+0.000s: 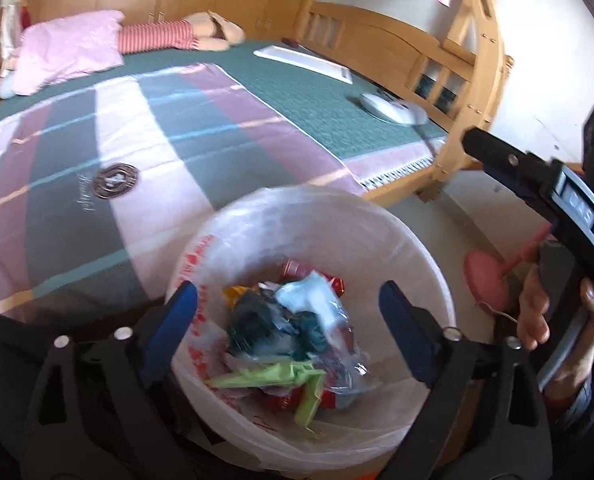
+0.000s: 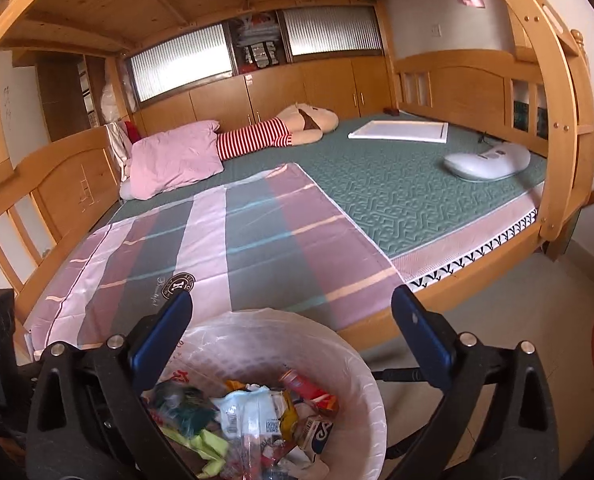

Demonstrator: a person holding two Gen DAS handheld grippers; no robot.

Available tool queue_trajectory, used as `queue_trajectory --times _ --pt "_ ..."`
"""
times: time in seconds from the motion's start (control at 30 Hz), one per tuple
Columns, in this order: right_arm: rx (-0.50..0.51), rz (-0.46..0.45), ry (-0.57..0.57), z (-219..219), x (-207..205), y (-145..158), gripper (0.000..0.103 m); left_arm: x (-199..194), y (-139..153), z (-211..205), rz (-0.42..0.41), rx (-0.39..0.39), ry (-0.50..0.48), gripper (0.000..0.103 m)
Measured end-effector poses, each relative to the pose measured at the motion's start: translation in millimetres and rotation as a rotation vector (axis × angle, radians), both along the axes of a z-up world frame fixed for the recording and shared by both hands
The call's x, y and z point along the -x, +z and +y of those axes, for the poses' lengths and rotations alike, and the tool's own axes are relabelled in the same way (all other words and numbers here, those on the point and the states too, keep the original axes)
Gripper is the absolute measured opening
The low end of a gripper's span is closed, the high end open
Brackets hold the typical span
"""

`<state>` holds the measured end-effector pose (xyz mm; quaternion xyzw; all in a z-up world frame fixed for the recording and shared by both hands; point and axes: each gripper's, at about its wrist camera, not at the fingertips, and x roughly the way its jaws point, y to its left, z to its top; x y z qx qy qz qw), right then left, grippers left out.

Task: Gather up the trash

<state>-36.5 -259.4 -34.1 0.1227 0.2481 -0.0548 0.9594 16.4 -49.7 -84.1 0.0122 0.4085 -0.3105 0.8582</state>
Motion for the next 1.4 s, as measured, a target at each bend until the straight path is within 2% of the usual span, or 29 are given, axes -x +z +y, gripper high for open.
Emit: queue_trajectory --times 0.1,0.23,0.4,0.5,0.57,0.67,0.73,1.4 --pt "0.013 -0.005 0.015 5.7 1.1 -0.8 0.099 0.2 9.8 11.9 -0.069 -0.033 0.122 0.099" --pt "0.109 0.006 0.04 28.5 0.8 -3.3 0.099 8.4 28.5 30.0 -0.21 -0.089 0.3 0.099" --pt "0.215 -0.001 0.081 56.1 -2.1 -8.2 0.099 20.0 47.5 44.0 -0.373 -0.174 0.443 0.099" --pt "0.226 -0.008 0.104 66.8 -3.3 -10.5 0.099 27.7 58.5 50.4 -0.454 -0.208 0.515 0.099" --pt "0.215 0.003 0.115 69.9 -5.8 -12.3 0.099 29.0 63.5 60.1 -0.45 -0.163 0.53 0.099" --pt "0.201 -0.001 0.116 71.3 -5.4 -13.0 0.099 23.2 66.8 73.1 -0.377 -0.097 0.529 0.099" --pt "0.193 -0.009 0.124 72.2 -3.9 -11.3 0.099 23.1 68.6 78.3 -0.371 -0.071 0.525 0.099" --pt "0.219 -0.02 0.105 73.7 -0.9 -7.5 0.099 36.4 73.6 71.0 -0.402 -0.07 0.524 0.099"
